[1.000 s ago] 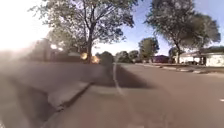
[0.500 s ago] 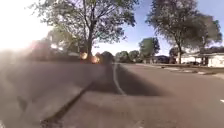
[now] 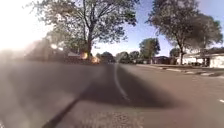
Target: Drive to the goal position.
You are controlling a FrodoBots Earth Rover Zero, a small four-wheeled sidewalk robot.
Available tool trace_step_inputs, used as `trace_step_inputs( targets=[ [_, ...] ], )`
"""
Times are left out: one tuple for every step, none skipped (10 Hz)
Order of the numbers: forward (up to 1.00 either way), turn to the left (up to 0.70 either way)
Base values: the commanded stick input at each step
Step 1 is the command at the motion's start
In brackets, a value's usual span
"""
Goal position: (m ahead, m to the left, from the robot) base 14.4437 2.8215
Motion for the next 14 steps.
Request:
trace_step_inputs(
  targets=[
    [1.00, 0.00],
    [1.00, 0.00],
    [1.00, 0.00],
    [1.00, 0.00],
    [1.00, 0.00],
    [1.00, 0.00],
    [1.00, 0.00],
    [1.00, 0.00],
    [1.00, 0.00],
    [1.00, 0.00],
    [1.00, 0.00],
    [1.00, 0.00],
    [1.00, 0.00],
    [1.00, 0.00]
  ],
)
